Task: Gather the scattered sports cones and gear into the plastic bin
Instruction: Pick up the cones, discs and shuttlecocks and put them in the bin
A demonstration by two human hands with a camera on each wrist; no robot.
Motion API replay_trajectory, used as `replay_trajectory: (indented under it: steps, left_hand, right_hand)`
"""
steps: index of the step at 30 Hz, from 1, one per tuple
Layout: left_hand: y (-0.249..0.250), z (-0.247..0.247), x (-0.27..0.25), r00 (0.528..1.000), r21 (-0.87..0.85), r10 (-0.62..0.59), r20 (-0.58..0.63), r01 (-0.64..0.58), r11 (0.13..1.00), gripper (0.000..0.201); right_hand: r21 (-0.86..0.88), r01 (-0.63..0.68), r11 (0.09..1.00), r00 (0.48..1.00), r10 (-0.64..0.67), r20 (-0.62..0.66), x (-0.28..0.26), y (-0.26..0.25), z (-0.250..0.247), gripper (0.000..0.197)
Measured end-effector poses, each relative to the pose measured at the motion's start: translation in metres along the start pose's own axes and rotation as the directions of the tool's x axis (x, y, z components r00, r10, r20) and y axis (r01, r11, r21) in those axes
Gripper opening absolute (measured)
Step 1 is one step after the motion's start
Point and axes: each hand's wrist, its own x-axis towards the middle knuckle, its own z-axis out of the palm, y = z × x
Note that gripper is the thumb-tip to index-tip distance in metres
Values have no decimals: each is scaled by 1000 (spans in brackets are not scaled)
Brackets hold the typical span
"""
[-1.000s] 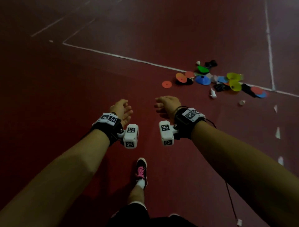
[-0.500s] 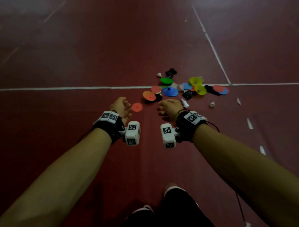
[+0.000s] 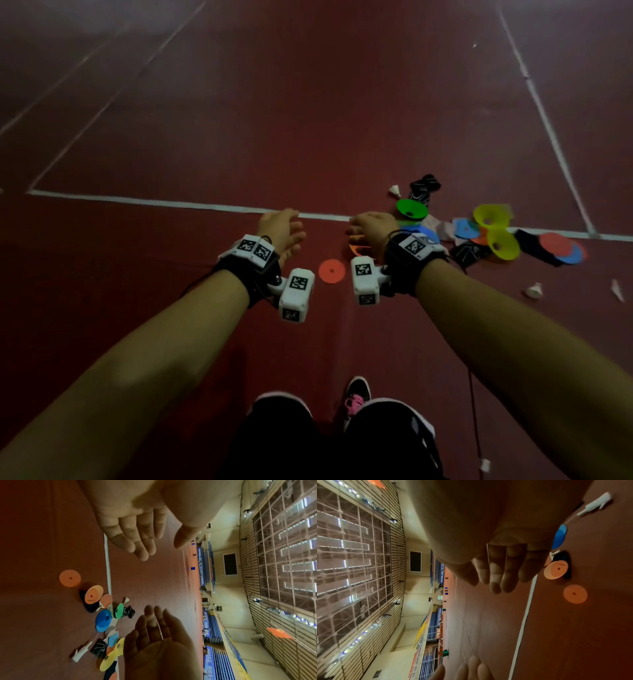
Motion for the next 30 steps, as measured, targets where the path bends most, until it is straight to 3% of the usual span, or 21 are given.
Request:
replay_trajectory:
  steps: [5, 9, 13, 14, 16, 18, 20, 25, 28, 30]
  left_hand:
    - [45, 24, 85, 999, -3, -36, -25, 36, 999, 21]
    - [68, 63, 164, 995, 46, -94, 28, 92, 995, 18]
    - [112, 108, 248, 993, 81, -80, 85, 73, 994, 12]
    - [122, 118, 268, 991, 86, -86, 105, 77, 993, 13]
    - [141, 142, 312, 982, 94, -103, 161, 89, 992, 10]
    - [150, 161, 353, 974, 97, -125, 190, 108, 989, 7]
    - [147, 175, 390, 968, 102, -156, 196, 138, 985, 6]
    - [88, 196, 482, 961, 33, -248, 127, 245, 969, 19]
    - [27, 206, 542, 993, 15, -91, -80, 93, 996, 18]
    - [-17, 214, 584, 987, 54, 25, -161, -16, 998, 18]
  right_hand:
    - [-48, 53, 997, 997, -56, -60, 80, -58, -12, 22]
    - [-3, -3, 1000, 978, 2, -210, 152, -90, -31, 17]
    - [112, -51, 992, 993, 62, -103, 225, -127, -31, 30]
    - [95, -36, 995, 993, 46, -106, 240, -137, -27, 33]
    - [13, -3, 1000, 972, 6, -233, 278, -154, -21, 36]
    - [-209, -4, 978, 943, -66, -326, 318, -159, -16, 32]
    - [-400, -50, 915, 936, -97, -339, 356, -153, -16, 28]
    - [-473, -218, 853, 935, 44, -352, 462, -87, -34, 21]
    - [-216, -257, 942, 912, 162, -378, 536, -24, -40, 15]
    - [-52, -293, 955, 890, 253, -379, 589, 16, -39, 22]
